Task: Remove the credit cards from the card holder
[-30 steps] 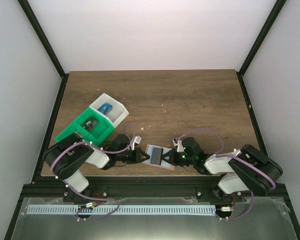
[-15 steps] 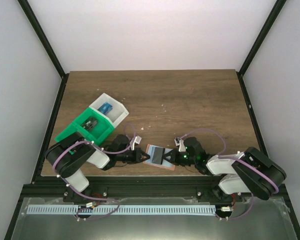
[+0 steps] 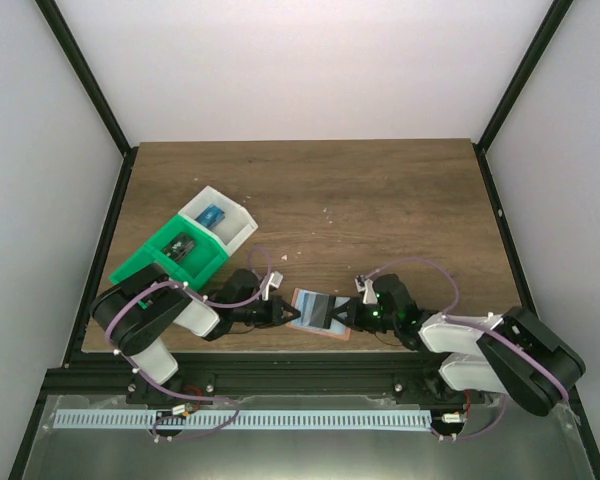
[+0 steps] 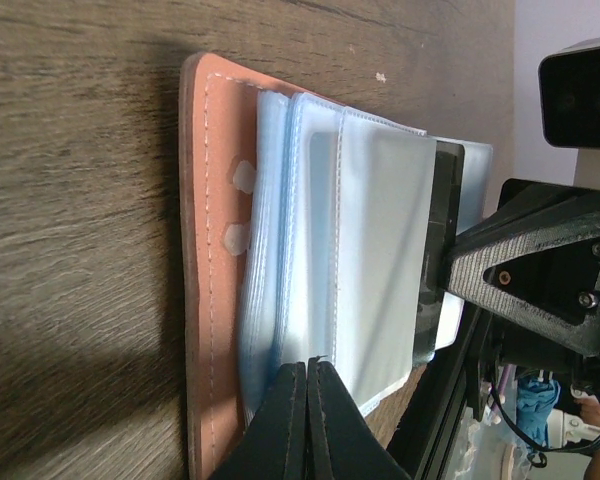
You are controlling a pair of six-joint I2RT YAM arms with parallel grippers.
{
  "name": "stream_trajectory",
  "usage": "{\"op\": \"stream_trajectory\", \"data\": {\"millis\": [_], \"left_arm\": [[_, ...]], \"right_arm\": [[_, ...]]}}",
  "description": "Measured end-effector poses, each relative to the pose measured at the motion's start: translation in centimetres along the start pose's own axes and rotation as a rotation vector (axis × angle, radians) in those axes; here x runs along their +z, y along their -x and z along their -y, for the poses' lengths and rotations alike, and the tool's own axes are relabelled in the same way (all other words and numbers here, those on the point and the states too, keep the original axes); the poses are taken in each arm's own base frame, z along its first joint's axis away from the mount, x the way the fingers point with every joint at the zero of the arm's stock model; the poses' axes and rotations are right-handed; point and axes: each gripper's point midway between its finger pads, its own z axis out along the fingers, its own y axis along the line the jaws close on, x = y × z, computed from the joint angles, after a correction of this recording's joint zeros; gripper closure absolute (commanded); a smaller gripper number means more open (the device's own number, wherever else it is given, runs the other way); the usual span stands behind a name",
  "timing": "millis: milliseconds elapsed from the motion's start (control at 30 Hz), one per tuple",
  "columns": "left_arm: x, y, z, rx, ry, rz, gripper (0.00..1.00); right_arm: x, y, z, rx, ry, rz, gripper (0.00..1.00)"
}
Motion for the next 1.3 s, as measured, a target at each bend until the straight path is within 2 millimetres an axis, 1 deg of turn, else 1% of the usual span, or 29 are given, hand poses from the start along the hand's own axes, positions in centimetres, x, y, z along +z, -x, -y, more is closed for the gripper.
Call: {"op": "stream_trajectory", "data": {"millis": [400,567,633,767,933,1033,1100,1200,1300], "left_arm": [[0.0,0.0,0.0,-0.003,0.007,0.002,1.0],[-0.2,0.1,0.0,-0.012,0.015,0.005,0.87],[-0.3,0.1,0.2,-0.014,0.016,0.007,0.81],[-0.5,0.3,0.7,-0.013,0.025,0.008,0.72],[-1.1,0.9,1.4,-0.006,0.051,0.023,0.6],[-1.5,1.7,2.7,0.024,0.048,0.04,0.58],[-1.9,2.6,3.9,0.061,0.04,0.063,0.57],[-2.6,4.1,6.1,0.136,0.024,0.111,0.58],[-2.9,4.9,7.1,0.194,0.021,0.129,0.6]], "right_arm": [[-1.2,0.2,0.6,-0.029,-0.051,0.023,1.0],[-2.1,0.7,0.5,-0.044,-0.089,0.056,1.0],[-2.7,1.2,0.3,-0.053,-0.101,0.083,0.99],[-3.7,1.8,0.1,-0.066,-0.119,0.123,1.0],[-4.4,2.3,-0.4,-0.098,-0.127,0.148,1.0],[-4.6,2.7,-1.1,-0.124,-0.113,0.164,1.0],[-4.8,2.9,-1.6,-0.128,-0.105,0.17,0.99],[-5.1,3.6,-3.1,-0.123,-0.082,0.178,1.0],[-5.6,4.3,-5.5,-0.083,-0.028,0.182,1.0]]}}
